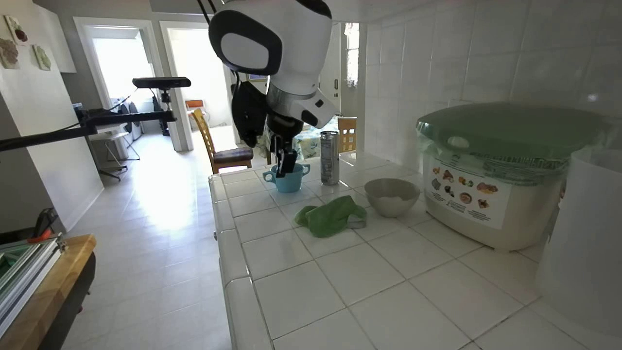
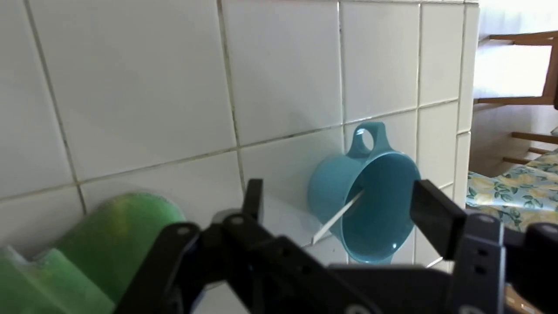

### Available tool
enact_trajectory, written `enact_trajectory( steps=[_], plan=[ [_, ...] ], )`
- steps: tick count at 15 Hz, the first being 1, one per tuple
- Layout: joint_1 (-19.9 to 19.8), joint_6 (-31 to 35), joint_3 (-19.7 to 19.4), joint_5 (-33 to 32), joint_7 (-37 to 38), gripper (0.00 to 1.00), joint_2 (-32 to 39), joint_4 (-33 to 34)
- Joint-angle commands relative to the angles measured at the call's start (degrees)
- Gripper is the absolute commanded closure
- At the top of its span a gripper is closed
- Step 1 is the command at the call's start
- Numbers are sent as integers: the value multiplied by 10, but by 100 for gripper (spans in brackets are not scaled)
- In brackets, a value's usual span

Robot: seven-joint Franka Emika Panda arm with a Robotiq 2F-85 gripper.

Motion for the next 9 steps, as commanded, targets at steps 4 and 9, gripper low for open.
enact_trajectory(
  steps=[4, 9],
  plan=[
    [9, 45, -9, 23, 11, 34, -31, -35],
    [8, 67, -9, 18, 11, 39, -20, -23]
  ],
)
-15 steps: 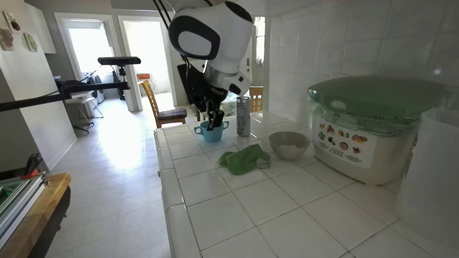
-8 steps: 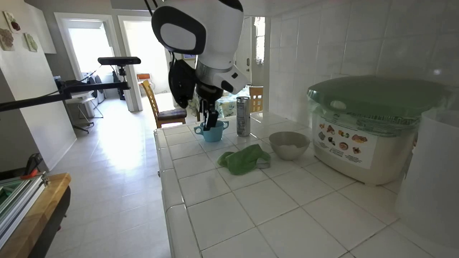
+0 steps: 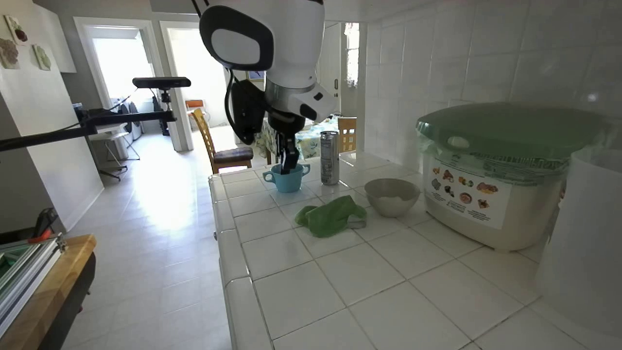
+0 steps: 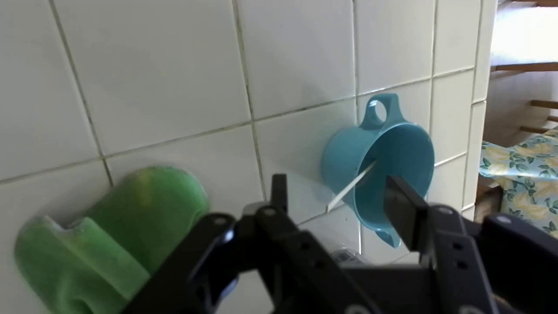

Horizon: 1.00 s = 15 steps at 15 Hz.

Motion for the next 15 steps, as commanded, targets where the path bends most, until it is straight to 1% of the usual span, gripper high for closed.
enact_trajectory(
  steps=[1, 4, 9, 14, 15],
  plan=[
    [7, 18, -5, 10, 3, 38, 1, 1],
    [9, 23, -1, 10, 1, 38, 13, 14],
    [20, 43, 4, 4, 8, 41, 30, 31],
    [20, 56, 10, 5, -3, 35, 47, 40],
    [18, 58, 12, 6, -7, 36, 50, 42]
  ],
)
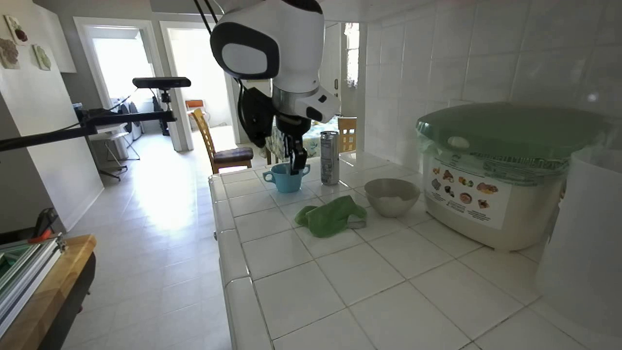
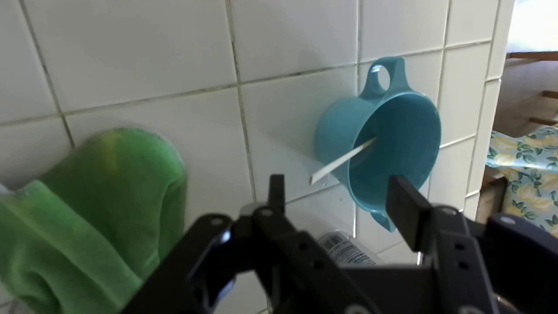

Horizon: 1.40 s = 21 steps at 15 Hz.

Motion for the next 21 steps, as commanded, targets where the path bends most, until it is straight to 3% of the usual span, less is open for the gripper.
enact_trajectory(
  steps=[1, 6, 7, 9, 14, 21],
  plan=[
    [-4, 12, 5, 7, -9, 35, 16, 13],
    [-10, 21, 10, 11, -15, 48, 27, 22],
    [-10, 20, 11, 11, -16, 44, 29, 26],
    [-9, 19, 13, 9, -14, 45, 32, 33],
    [-5, 19, 21, 9, -10, 57, 31, 43],
    [-5, 16, 30, 10, -6, 52, 20, 26]
  ],
)
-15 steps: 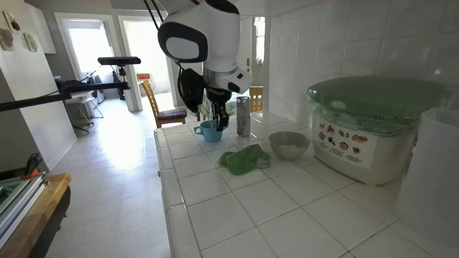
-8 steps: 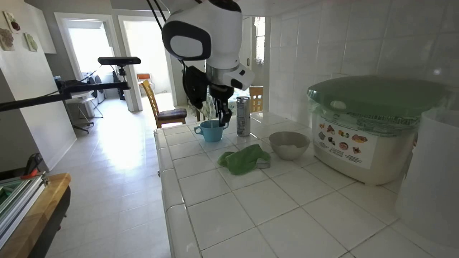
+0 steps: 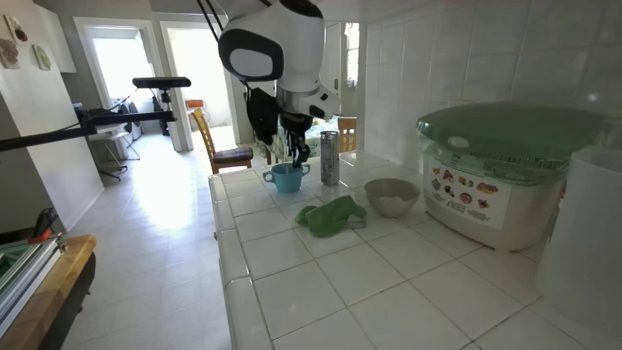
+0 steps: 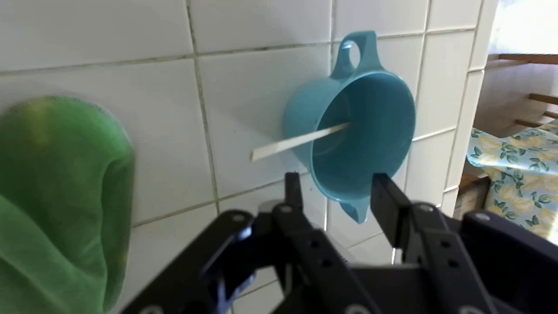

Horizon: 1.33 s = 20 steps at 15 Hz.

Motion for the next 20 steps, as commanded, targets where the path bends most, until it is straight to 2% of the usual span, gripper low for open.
enact_trajectory(
  steps=[1, 6, 17, 19, 20],
  plan=[
    [-4, -1, -1, 7, -3, 51, -6, -9],
    [-1, 1, -8, 0, 5, 51, -17, -24],
    [1, 8, -32, -1, 13, 50, -83, -104],
    [2, 8, -35, 1, 12, 52, -90, -110],
    [2, 8, -35, 2, 11, 58, -92, -111]
  ],
)
